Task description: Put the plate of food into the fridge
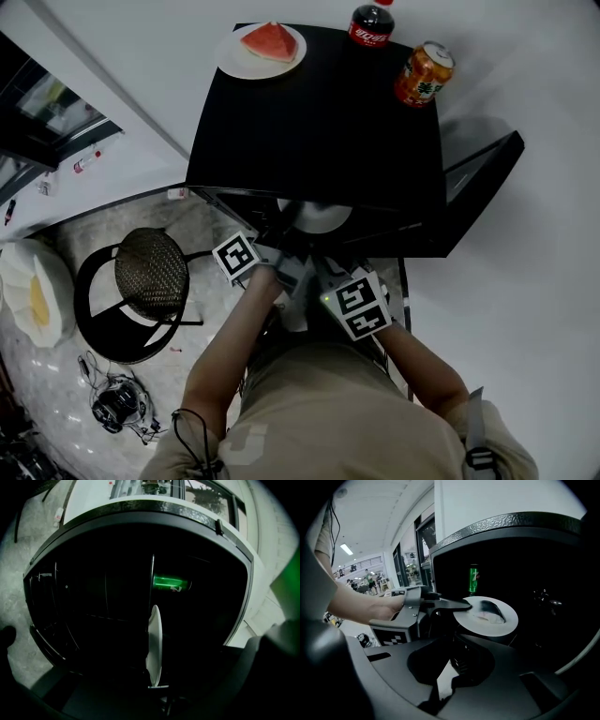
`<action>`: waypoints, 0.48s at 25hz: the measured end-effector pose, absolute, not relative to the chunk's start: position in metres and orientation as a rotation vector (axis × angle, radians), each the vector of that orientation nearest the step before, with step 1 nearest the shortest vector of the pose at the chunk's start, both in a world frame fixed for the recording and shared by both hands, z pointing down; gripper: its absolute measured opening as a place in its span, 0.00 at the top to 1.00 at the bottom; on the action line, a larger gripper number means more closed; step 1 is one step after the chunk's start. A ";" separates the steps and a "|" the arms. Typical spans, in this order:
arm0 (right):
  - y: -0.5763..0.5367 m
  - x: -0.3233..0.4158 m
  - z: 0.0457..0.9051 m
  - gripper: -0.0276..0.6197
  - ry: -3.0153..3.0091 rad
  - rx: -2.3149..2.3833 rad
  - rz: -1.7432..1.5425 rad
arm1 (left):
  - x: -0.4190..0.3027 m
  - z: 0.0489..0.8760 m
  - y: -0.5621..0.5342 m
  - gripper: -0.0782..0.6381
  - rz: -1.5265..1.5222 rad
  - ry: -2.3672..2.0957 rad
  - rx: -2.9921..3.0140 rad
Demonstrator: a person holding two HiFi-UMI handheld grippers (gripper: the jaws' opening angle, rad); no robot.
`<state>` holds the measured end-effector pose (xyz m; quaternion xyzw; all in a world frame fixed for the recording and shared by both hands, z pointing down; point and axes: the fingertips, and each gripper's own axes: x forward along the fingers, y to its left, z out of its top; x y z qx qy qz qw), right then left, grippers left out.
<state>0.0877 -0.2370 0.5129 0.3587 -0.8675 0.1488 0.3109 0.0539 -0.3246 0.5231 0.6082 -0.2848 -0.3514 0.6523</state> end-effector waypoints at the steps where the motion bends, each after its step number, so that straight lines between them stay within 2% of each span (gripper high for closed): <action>1: -0.241 0.087 0.515 0.92 -2.285 0.956 0.379 | 0.054 0.523 -0.324 0.84 -0.796 -0.646 1.383; 12: -0.254 0.078 0.516 0.92 -2.302 1.004 0.360 | 0.055 0.520 -0.322 0.84 -0.761 -0.623 1.446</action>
